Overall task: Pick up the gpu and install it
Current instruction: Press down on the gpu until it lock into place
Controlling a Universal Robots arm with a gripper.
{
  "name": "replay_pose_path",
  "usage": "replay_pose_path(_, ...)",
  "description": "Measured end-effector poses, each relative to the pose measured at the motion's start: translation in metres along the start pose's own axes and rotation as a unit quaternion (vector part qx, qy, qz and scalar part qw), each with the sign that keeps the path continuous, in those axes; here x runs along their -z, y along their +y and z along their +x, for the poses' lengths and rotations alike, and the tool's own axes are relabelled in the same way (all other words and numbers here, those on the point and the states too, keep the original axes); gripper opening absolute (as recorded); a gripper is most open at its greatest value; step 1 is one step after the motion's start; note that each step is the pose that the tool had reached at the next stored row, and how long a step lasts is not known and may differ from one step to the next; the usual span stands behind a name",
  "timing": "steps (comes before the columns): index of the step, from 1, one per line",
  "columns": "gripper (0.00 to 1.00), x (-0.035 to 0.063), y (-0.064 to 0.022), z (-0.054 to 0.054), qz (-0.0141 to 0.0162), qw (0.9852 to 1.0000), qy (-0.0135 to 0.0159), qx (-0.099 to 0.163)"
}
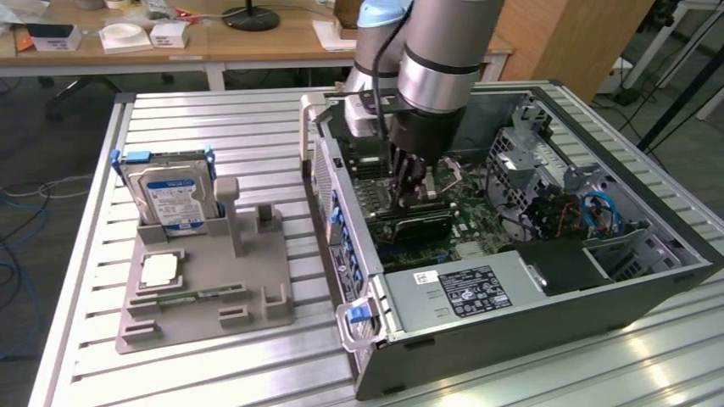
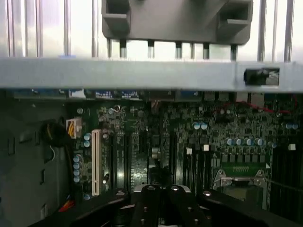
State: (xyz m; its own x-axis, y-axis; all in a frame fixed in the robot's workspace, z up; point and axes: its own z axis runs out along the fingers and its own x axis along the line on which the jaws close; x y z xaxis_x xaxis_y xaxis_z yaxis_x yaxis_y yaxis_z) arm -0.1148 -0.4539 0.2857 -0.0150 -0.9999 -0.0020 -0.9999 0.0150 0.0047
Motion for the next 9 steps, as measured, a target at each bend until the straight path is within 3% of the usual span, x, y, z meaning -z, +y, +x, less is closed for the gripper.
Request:
replay_pose_path(5,0.11,-0.0075,-0.021,0.0,0.0017,1.0,-0.0001,0.0)
replay_pose_path(9,0.11,-0.0145,-0.0233,0.003,0.0034,1.0,-0.0001,0.0)
